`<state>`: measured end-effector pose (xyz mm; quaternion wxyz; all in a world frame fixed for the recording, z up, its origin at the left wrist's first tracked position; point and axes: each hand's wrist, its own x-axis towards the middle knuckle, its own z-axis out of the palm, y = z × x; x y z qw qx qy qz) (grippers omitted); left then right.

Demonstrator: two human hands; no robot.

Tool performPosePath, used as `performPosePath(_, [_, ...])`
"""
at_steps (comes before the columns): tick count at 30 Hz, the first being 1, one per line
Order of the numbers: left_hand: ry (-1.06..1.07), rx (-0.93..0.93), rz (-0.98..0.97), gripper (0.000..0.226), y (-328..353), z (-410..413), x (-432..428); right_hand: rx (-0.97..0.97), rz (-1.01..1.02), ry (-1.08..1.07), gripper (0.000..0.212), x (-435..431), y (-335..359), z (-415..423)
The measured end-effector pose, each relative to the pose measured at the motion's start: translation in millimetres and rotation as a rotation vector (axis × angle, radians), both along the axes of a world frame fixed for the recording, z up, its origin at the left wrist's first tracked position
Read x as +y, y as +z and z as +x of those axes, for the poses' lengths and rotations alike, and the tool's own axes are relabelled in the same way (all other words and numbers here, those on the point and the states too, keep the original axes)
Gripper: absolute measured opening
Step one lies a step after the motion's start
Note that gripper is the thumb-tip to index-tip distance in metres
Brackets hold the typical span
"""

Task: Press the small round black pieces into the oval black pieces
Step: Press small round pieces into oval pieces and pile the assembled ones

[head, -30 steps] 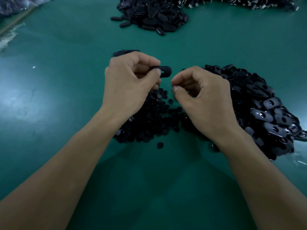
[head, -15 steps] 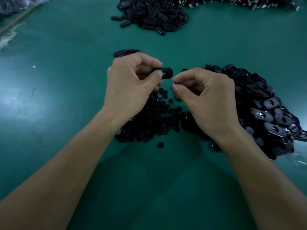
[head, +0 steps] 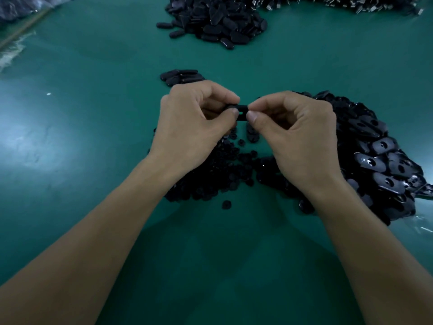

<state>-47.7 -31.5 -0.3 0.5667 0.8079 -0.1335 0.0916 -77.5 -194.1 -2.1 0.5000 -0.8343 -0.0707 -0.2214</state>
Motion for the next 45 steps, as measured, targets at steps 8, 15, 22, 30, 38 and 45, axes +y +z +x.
performPosePath(8, [-0.046,0.002,-0.023,0.020,-1.0,-3.8,-3.2,0.030,0.098,0.028,0.023,0.5,0.8,1.0])
performPosePath(15, [-0.053,-0.004,-0.024,0.021,-2.5,-3.4,-3.9,0.074,0.075,0.032,0.021,-0.7,-0.9,3.2])
performPosePath(22, [-0.035,-0.012,-0.022,0.019,-1.7,-3.4,-4.6,0.036,0.052,0.021,0.023,0.8,-0.3,3.3])
performPosePath(30, [-0.036,0.018,-0.038,0.020,0.5,-3.5,-3.7,0.071,0.062,0.021,0.022,1.2,0.3,1.5])
performPosePath(38, [-0.059,0.016,-0.035,0.024,2.2,-5.8,-5.6,0.078,0.105,-0.004,0.021,1.0,-2.3,3.9])
performPosePath(45, [-0.051,-0.002,-0.008,0.028,-1.6,-5.5,-6.1,0.059,-0.005,-0.008,0.023,2.4,-0.1,0.4])
